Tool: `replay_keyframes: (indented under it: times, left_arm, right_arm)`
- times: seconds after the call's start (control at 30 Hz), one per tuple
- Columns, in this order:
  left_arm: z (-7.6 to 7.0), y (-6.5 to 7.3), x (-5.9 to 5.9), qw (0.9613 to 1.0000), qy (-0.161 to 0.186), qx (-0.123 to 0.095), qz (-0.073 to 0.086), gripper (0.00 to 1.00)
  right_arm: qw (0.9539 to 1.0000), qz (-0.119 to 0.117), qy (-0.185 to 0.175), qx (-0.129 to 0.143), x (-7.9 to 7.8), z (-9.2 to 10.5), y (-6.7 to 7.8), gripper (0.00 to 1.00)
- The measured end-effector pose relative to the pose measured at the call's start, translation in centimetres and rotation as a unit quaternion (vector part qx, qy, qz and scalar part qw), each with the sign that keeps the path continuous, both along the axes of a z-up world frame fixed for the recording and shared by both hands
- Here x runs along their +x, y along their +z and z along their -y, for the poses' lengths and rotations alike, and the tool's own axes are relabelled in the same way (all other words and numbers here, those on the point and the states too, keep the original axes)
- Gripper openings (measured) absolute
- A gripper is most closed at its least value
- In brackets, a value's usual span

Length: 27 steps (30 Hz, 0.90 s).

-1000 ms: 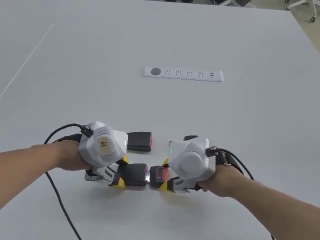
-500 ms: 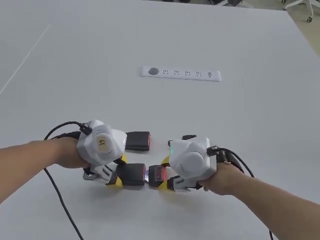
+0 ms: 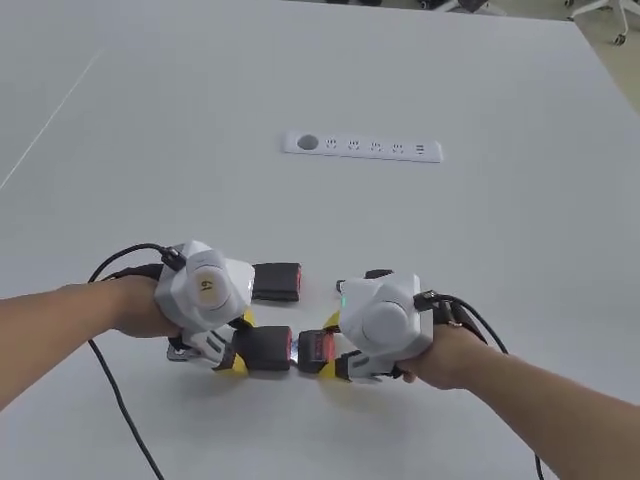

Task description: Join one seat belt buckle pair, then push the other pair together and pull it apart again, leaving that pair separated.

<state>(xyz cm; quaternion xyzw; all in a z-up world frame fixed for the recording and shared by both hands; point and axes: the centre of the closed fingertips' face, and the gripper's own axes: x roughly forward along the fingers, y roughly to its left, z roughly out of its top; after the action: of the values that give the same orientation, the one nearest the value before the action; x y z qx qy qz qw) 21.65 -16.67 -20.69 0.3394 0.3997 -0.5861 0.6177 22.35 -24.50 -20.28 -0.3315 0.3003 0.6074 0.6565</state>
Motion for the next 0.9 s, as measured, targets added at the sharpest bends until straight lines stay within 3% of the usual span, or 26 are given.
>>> replay_keyframes:
  times: [0.4,0.57,0.77,0.9]
  left_arm:
    - [-0.15,-0.14,0.17,1.0000,0.004,-0.001,0.005,0.33]
    - [-0.20,-0.13,0.05,0.9999,0.010,0.003,0.002,0.36]
    - [-0.60,-0.14,-0.06,0.9997,0.022,0.011,0.004,0.40]
    - [-0.65,0.11,-0.06,0.9991,0.042,0.003,0.005,0.43]
  right_arm:
    - [0.9998,0.005,0.005,-0.016,-0.09,-0.05,0.01,0.31]
    - [0.9998,-0.002,-0.012,-0.015,-0.26,-0.16,0.21,0.32]
    - [0.9997,0.001,-0.014,-0.018,-0.39,-0.06,0.37,0.39]
    - [0.9997,0.007,-0.017,-0.015,-0.14,0.21,0.84,0.44]
